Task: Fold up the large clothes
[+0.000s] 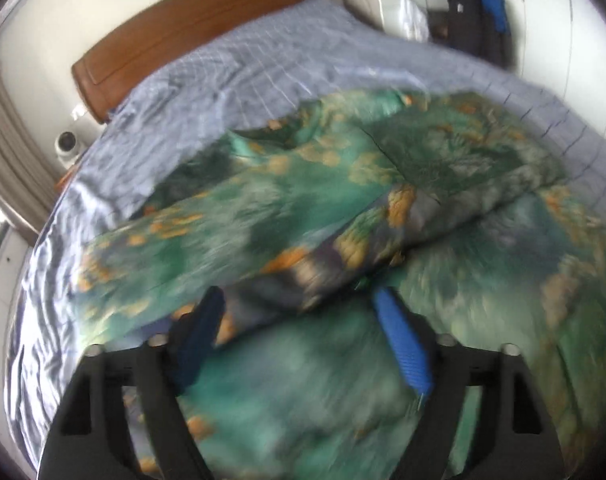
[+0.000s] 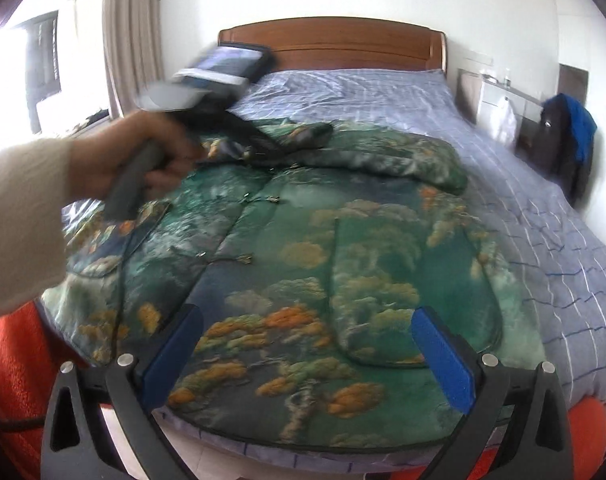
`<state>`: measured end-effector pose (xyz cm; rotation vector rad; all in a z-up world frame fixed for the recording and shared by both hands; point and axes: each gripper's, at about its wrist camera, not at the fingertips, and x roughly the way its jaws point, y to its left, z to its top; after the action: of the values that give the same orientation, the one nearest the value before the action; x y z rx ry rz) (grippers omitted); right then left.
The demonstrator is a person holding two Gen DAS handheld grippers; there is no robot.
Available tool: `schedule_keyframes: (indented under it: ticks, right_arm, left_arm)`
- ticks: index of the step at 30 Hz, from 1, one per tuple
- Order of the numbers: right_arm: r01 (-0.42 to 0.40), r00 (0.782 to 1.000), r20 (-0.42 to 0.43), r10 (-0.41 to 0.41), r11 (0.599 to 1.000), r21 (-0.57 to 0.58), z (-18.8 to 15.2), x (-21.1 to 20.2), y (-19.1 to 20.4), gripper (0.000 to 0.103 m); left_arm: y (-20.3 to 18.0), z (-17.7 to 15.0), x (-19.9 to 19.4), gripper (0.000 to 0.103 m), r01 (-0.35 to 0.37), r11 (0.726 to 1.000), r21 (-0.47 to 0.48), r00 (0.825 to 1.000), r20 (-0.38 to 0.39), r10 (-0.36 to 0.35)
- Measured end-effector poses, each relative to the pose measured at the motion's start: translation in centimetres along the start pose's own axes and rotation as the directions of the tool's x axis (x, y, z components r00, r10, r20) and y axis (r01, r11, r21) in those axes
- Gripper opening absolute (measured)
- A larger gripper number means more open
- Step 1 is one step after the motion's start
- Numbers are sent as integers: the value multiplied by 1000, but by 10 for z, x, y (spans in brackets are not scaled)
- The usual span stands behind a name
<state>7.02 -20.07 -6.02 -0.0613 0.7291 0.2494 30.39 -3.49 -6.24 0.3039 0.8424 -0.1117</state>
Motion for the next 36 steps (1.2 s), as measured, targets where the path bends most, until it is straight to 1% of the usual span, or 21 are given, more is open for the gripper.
schedule_keyframes:
  ticks: [2,5,7,9,10,11,13,14,17,18,19,20,22,24,25,27,28,29,31,33,36]
  right_arm:
    - [-7,1000,6,7,1000,9,8,2,-7,103]
    - [-106,994,26,105,994,27,40,10,-22,103]
    - [-239,971,19,238,966,104,77,28,-39,103]
    - [-354,933,31,357,905,236,111,56,-58,102]
    - [-386,917,27,397,871,303,131,79,-68,99]
    - [-384,915,13,404,860,337,143,96,-73,95]
    - [-345,919,-41,391,853,392,168,143,-79,75]
    - [-332,916,-69,396,841,427,176,168,-81,72]
    - [-314,878,-154,454,788,530,185,224,-78,53]
    - [-311,859,-190,476,779,544,188,241,-71,22]
    - [-303,862,-207,463,797,522,191,246,-65,17]
    - [-297,884,-197,424,835,463,199,242,-56,17]
    - [-308,936,-90,340,915,261,218,222,-34,17]
    - [-256,955,-94,280,943,211,221,228,-27,17]
    - [-216,957,-145,250,953,213,217,241,-26,21]
    - [-138,942,-278,191,970,199,200,271,-24,27]
    - [-132,942,-280,186,971,200,195,274,-24,31]
    - [-129,949,-259,181,970,205,193,268,-27,35]
    - [-102,970,-191,149,967,235,189,241,-30,57]
    - [-119,984,-97,151,954,275,182,196,-30,64]
    - [-191,979,-14,201,948,254,162,135,-16,77]
  left_arm:
    - [21,-18,-26,88,6,1000,-30,1000,19,-5]
    - [58,-52,-58,88,4,993,-116,1000,18,-2]
    - [78,-78,-78,88,5,981,-192,1000,5,-4]
    - [96,-102,-98,88,-5,966,-260,1000,0,5]
    - [102,-111,-107,88,-11,958,-286,1000,3,13]
    - [108,-122,-119,88,-21,950,-310,1000,8,25]
    - [119,-142,-139,90,-47,932,-359,998,20,58]
    - [124,-151,-147,91,-58,921,-385,997,23,72]
    - [137,-176,-159,92,-73,887,-456,995,22,94]
    - [140,-185,-160,92,-86,877,-473,994,14,105]
    - [142,-190,-159,92,-97,870,-484,993,7,115]
    - [142,-195,-156,92,-104,863,-495,993,1,120]
    - [142,-202,-153,92,-101,856,-507,994,-10,111]
    - [141,-206,-149,92,-88,855,-511,996,-18,91]
    - [138,-205,-145,92,-83,857,-508,996,-20,85]
    - [131,-202,-140,92,-83,867,-491,996,-25,81]
    - [128,-200,-138,92,-87,871,-484,996,-26,85]
    - [124,-198,-138,92,-88,874,-478,996,-23,87]
    - [118,-195,-137,92,-73,879,-472,997,-12,77]
    - [113,-192,-135,92,-67,884,-462,997,-7,72]
    - [102,-186,-130,92,-81,897,-434,996,-12,85]
